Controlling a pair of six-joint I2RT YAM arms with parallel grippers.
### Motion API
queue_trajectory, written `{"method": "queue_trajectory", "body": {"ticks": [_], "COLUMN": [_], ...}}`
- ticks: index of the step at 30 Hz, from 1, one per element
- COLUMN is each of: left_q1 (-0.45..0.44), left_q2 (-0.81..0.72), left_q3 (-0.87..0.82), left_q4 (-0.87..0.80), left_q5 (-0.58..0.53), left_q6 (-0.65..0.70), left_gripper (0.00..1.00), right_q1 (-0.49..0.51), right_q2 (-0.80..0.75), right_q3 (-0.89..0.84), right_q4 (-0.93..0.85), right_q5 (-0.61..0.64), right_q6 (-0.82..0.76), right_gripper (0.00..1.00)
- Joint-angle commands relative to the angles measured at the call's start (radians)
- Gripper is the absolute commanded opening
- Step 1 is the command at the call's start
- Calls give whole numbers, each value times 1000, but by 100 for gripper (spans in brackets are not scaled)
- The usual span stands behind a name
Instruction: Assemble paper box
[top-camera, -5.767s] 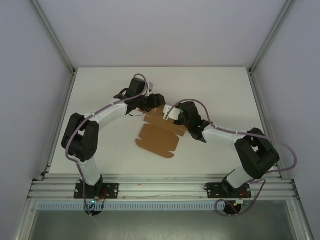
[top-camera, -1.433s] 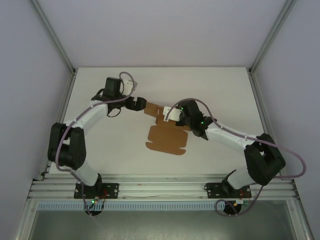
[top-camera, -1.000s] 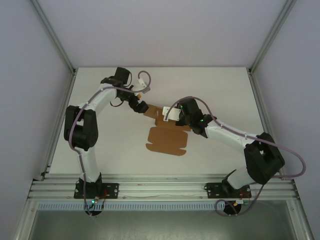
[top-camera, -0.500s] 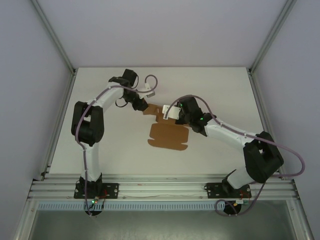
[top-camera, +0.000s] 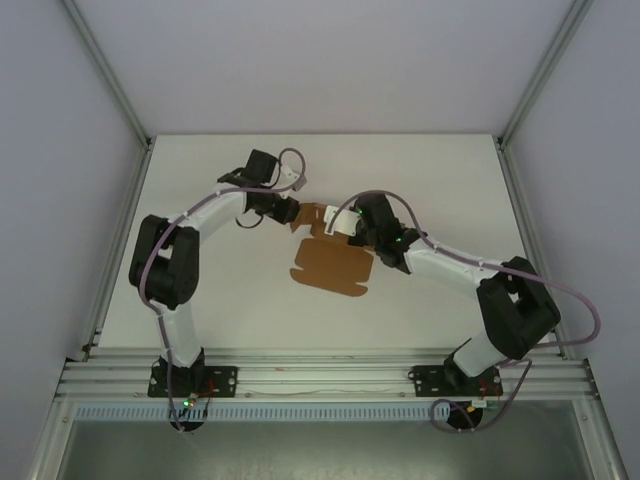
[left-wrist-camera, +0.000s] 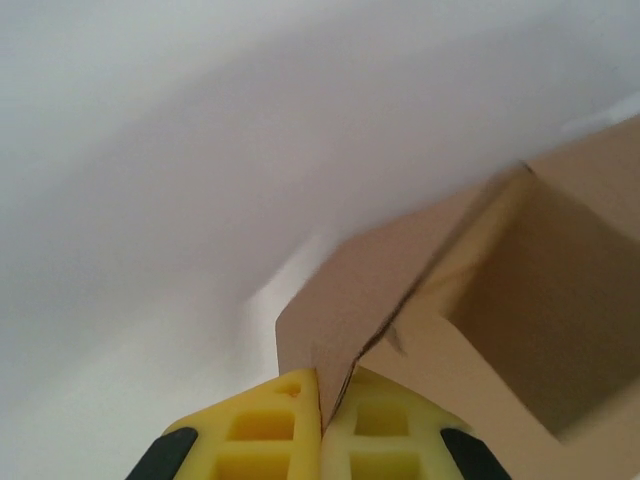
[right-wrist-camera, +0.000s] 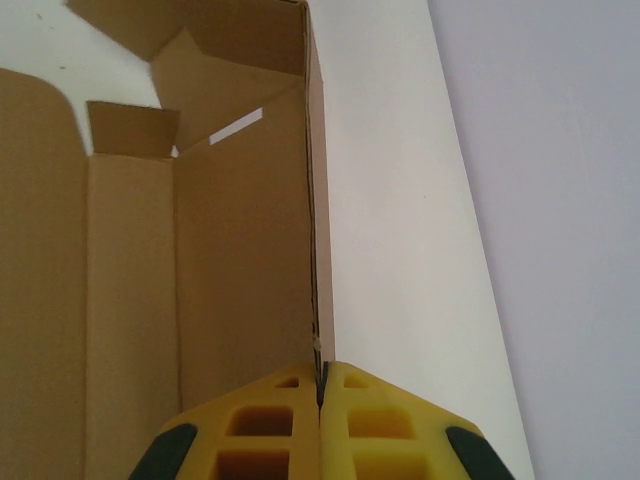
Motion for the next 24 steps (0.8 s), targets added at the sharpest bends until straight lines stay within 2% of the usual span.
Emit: {"method": "queue_trajectory", "body": {"ticks": [1, 6, 11, 13, 18, 20, 21, 24], "left_q1": [-47, -75, -95, -100, -101, -102, -102, -101], "left_q2": [-82, -115, -129, -120, -67, -53, -51, -62], "left_q3": [-23, -83, -163, -175, -142, -151, -161, -216], "left_q4": [120, 167, 255, 271, 281, 283, 276, 277], "left_q5": [31, 32, 93, 81, 62, 58, 37, 14], "left_q6": [-166, -295, -289, -283, -403, -411, -414, -424], "left_gripper": [0, 0, 0, 0, 0, 0, 2, 31], "right_q1": [18, 38, 37, 41, 41, 40, 41, 45], "right_q2": [27, 34, 38, 41, 37, 30, 28, 19], "right_q3": [-30, -46, -62, -63, -60, -73, -84, -122], "right_q4": [32, 53, 57, 46, 40, 48, 66, 115], "right_q5": [38, 48, 58, 63, 63, 54, 54, 68], "right_q6": [29, 38, 42, 32, 22, -9, -32, -86], "right_gripper": [0, 0, 0, 0, 0, 0, 0, 0]}}
